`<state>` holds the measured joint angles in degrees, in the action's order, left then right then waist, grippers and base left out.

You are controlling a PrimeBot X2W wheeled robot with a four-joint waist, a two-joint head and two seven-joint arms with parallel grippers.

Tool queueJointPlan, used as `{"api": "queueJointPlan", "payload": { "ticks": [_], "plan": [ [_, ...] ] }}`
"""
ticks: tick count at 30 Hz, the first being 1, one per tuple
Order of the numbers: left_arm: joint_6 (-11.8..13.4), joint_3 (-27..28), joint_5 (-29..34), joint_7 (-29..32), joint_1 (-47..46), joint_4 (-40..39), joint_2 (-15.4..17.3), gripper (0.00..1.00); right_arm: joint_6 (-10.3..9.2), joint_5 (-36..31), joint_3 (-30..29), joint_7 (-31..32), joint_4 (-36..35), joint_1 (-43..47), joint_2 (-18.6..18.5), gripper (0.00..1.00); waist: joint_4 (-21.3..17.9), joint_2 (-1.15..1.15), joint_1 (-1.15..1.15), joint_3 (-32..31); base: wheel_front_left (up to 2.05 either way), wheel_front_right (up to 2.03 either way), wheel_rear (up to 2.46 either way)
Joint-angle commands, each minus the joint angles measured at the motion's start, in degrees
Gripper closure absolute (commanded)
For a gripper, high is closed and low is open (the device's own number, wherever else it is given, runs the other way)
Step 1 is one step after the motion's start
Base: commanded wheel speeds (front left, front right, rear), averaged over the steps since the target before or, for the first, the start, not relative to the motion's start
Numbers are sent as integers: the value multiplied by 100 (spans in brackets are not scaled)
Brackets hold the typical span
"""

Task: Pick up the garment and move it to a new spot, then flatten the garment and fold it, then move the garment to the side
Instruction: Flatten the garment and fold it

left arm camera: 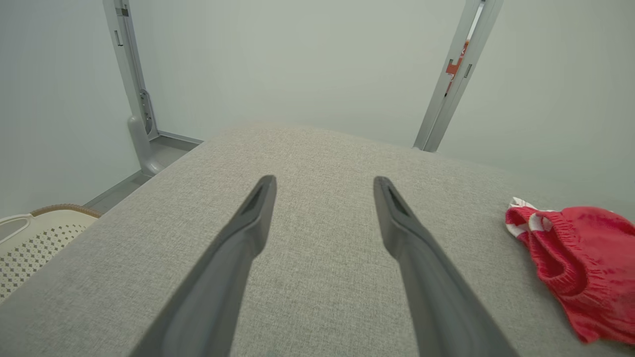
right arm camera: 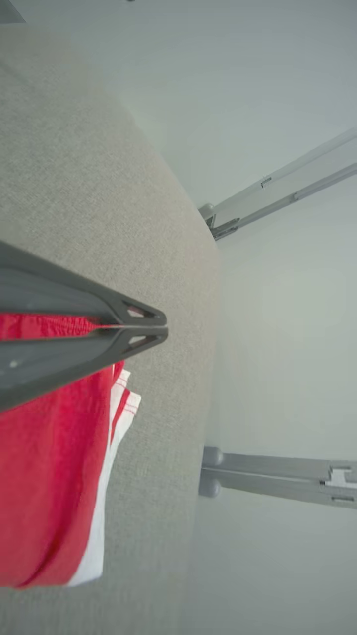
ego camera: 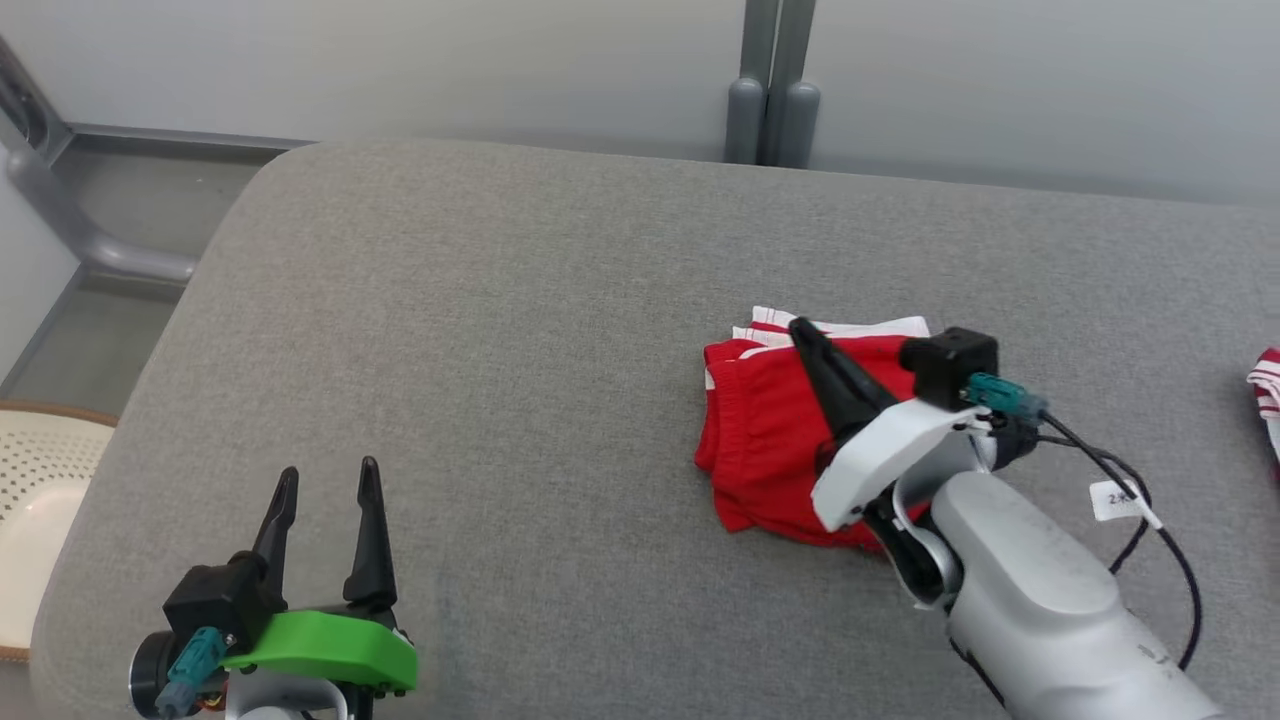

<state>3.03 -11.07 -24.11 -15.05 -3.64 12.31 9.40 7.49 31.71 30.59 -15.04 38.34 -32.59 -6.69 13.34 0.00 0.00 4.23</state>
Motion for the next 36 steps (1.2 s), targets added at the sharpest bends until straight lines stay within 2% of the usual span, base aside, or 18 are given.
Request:
{"api": "queueJointPlan", "payload": {
  "ticks": [1, 2, 9, 15, 21, 25, 36],
  "plan": [
    [-13, 33, 52, -12, 76, -15, 13, 0, 1, -123, -158, -10, -212, 214, -96, 14, -244, 0, 0, -136, 0, 0, 0],
    [-14, 41, 56, -13, 91, -18, 18, 0, 1, -226, -281, -11, -388, 264, -158, 0, -313, 0, 0, -167, 0, 0, 0],
    [4, 119, 105, -12, 220, -122, 62, 0, 1, -919, -1198, -12, -1532, 788, -518, 0, -884, 0, 0, -380, 0, 0, 0],
    [53, 270, 120, -12, 290, -302, 84, 0, 1, -1380, -1793, -13, -2165, 1250, -662, 0, -1325, 0, 0, -442, 0, 0, 0],
    [32, 401, 174, -7, 348, -409, 60, 0, 1, -1723, -2465, -14, -2444, 1807, -545, 0, -1595, 0, 0, -408, 0, 0, 0],
    [-36, 466, 205, -6, 376, -384, 1, 0, 1, -1842, -2712, -13, -2525, 2118, -412, 0, -1702, 0, 0, -381, 0, 0, 0],
    [-176, 622, 450, -7, 387, -303, -139, 0, 2, -2003, -2851, -13, -2540, 2501, -110, 0, -1739, 0, 0, -365, 0, 0, 0]
  ]
}}
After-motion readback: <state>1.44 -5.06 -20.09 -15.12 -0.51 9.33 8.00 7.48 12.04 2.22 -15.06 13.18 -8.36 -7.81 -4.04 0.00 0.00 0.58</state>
